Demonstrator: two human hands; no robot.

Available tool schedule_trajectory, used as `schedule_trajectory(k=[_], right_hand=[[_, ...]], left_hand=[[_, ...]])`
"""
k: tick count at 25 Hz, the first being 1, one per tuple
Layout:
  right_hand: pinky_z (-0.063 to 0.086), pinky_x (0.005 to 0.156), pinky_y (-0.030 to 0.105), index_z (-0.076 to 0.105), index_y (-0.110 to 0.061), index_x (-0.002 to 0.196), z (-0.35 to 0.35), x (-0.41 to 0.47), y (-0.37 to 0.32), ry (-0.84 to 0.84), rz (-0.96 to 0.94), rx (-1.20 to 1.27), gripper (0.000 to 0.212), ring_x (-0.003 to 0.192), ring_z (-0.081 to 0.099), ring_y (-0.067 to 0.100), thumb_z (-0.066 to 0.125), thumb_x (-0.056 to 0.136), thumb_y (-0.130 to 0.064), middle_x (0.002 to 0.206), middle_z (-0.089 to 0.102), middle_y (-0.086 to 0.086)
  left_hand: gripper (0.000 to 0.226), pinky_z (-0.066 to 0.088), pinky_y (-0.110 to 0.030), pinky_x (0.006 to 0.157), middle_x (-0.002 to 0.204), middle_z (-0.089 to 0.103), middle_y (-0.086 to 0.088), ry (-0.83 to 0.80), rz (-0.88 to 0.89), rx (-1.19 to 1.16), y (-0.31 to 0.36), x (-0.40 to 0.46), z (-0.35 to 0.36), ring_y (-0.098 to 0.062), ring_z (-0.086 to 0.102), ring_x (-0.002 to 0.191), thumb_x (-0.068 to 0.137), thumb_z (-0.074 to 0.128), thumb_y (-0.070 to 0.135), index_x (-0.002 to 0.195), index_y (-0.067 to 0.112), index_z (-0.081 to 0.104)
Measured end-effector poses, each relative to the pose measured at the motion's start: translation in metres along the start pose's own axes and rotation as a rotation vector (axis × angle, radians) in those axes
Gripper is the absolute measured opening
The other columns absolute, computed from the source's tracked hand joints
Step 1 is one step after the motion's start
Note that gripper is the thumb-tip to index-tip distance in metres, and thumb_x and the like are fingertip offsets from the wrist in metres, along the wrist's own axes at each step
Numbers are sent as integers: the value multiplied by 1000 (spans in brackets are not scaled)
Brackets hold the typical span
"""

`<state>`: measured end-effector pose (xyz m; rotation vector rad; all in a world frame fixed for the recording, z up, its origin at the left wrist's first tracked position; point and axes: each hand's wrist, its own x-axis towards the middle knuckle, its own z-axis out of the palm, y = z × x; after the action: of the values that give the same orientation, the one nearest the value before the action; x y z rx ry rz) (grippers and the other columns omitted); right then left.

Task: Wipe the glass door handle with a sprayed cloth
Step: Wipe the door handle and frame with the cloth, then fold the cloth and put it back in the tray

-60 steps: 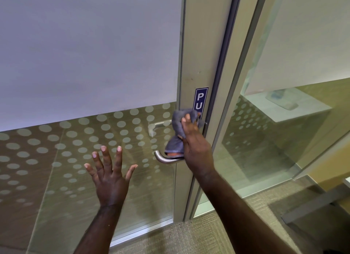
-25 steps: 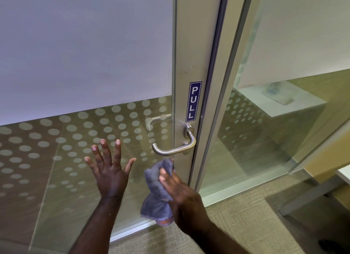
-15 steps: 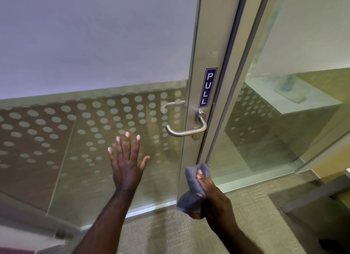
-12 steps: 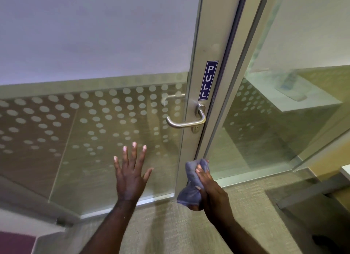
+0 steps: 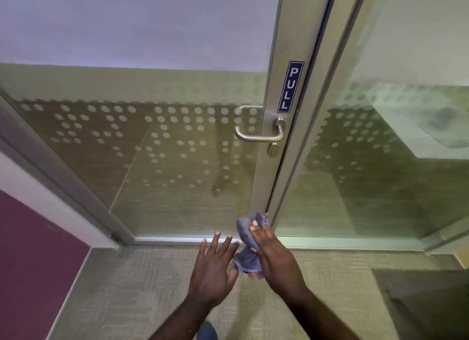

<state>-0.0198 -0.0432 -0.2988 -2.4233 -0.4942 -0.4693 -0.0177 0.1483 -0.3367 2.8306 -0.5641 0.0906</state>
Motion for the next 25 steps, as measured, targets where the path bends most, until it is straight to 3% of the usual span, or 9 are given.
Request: schedule_trajectory(k=[4, 9, 11, 13, 14, 18, 20, 22, 25], right_hand=[[32, 111, 28, 48, -4, 139, -21, -33, 0, -17, -90, -13, 49, 138, 36, 18, 30, 104, -34, 146, 46, 9], [37, 111, 39, 49, -4, 140, -27, -78, -11, -56, -98, -29, 48, 141, 35, 25, 43, 94, -19, 148, 43, 8], [33, 114, 42, 45, -4, 143, -29, -88, -20, -94, -75, 17, 49, 144, 30, 26, 44, 96, -20, 152, 37, 7], [24, 118, 36, 36, -9, 147, -33, -95, -28, -122, -60, 97, 53, 148, 20, 20, 44, 98, -27, 155, 29, 2], [21, 119, 32, 31, -12, 149, -36, -98, -32, -124, -54, 161, 54, 149, 17, 16, 43, 99, -30, 156, 27, 0], [40, 106, 19, 37, -29, 146, -42, -93, -44, 53, 282, 558, 55, 133, 45, 1, 60, 96, -27, 148, 45, -8], [50, 91, 20, 36, -31, 145, -41, -82, -45, 160, 586, 612, 77, 116, 57, -1, 78, 81, -32, 136, 52, -14], [50, 93, 28, 41, -20, 144, -39, -73, -41, 112, 741, 558, 92, 114, 55, 6, 79, 67, -55, 135, 47, -13], [56, 88, 32, 67, -19, 117, -31, -66, -40, -34, 801, 906, 83, 106, 67, 15, 74, 56, -74, 117, 71, 1]], left_hand=[[61, 7, -35, 121, 151, 43, 11, 42, -105, -318, 48, -26, -4, -18, 22, 149, 87, 29, 38, 144, 27, 47], [56, 23, -34, 115, 138, 58, 9, 98, -194, -691, 104, -44, -11, -8, 46, 134, 95, 19, 66, 130, 43, 56], [53, 47, -34, 93, 107, 73, 8, 113, -364, -968, 118, -51, -16, -9, 65, 104, 90, 29, 70, 109, 38, 66], [62, 49, -24, 63, 73, 73, 7, 89, -535, -1136, 123, -53, -23, -7, 66, 71, 80, 37, 81, 87, 28, 69], [67, 50, -25, 58, 69, 73, 5, 56, -578, -1131, 123, -54, -26, -9, 67, 67, 77, 38, 82, 84, 23, 71], [69, 53, -55, 83, 91, 74, -24, 35, -586, -1218, 123, -58, -38, -34, 71, 91, 91, 44, 63, 98, 1, 72], [68, 52, -55, 87, 100, 72, -28, 24, -537, -1284, 121, -62, -41, -32, 70, 97, 91, 41, 55, 104, -6, 69], [58, 54, -47, 90, 104, 75, -18, 23, -523, -1343, 117, -66, -46, -30, 70, 103, 93, 39, 49, 108, 3, 72], [53, 54, -44, 92, 105, 75, -16, 5, -520, -1379, 103, -70, -48, -31, 70, 105, 97, 38, 45, 110, 5, 71]])
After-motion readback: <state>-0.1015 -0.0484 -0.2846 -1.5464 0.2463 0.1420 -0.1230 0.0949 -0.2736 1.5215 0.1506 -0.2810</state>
